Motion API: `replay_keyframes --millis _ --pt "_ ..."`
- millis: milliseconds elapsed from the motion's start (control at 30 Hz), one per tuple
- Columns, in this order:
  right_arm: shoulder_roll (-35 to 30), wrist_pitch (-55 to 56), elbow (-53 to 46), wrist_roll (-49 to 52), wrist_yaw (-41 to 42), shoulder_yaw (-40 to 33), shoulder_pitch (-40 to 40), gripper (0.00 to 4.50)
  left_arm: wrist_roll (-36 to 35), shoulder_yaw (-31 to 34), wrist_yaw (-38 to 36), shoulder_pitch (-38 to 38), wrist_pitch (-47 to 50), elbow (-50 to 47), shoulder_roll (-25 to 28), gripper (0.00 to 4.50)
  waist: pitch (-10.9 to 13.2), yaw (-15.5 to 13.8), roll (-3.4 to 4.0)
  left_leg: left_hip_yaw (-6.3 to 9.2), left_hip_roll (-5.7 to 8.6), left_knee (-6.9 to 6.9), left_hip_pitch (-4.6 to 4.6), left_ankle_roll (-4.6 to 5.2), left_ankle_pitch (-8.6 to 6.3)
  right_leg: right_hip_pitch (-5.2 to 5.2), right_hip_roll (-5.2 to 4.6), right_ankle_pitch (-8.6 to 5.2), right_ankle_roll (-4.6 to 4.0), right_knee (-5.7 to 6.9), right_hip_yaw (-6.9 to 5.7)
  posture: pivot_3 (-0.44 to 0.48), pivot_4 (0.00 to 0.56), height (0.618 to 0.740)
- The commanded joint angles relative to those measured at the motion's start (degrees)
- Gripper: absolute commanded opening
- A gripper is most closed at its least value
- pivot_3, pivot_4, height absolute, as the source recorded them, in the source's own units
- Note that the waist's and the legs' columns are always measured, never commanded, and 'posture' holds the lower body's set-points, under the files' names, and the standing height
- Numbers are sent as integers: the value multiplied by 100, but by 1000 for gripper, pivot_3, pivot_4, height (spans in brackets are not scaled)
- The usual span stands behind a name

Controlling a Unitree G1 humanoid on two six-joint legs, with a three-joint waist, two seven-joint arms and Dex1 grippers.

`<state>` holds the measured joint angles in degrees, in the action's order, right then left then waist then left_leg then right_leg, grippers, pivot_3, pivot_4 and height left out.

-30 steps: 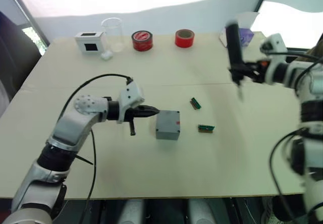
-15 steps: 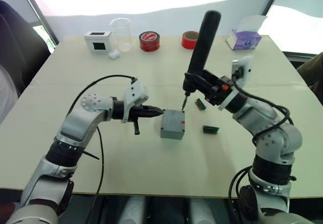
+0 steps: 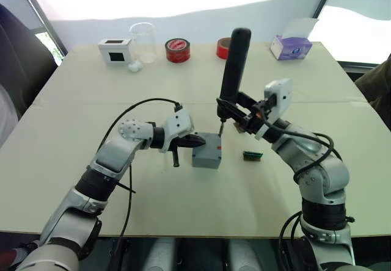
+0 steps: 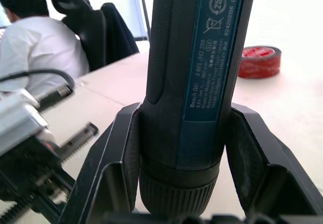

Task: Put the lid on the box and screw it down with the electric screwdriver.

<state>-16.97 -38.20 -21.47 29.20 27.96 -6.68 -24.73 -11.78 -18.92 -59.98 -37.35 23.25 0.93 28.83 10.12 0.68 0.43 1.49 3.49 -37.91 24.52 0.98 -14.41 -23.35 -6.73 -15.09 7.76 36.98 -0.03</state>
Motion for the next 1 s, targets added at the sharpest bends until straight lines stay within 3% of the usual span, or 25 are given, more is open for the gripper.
replay_keyframes --millis 33,567,1000 --pt "57 349 -72 1 -70 -20 -90 1816 0 49 -78 74 63 -127 52 0 0 3 0 0 -1 0 0 0 0 0 1 0 0 0 0 0 150 740" --pt "161 265 -5 540 -214 -279 -374 1816 29 53 -65 95 138 -179 53 0 0 0 0 0 -2 0 0 0 0 -1 2 0 0 0 0 0 150 740" --pt "107 679 342 157 -106 27 -183 1816 75 45 -32 112 107 -148 50 0 0 -4 0 0 -1 0 -1 0 0 1 1 0 0 0 0 0 150 740"
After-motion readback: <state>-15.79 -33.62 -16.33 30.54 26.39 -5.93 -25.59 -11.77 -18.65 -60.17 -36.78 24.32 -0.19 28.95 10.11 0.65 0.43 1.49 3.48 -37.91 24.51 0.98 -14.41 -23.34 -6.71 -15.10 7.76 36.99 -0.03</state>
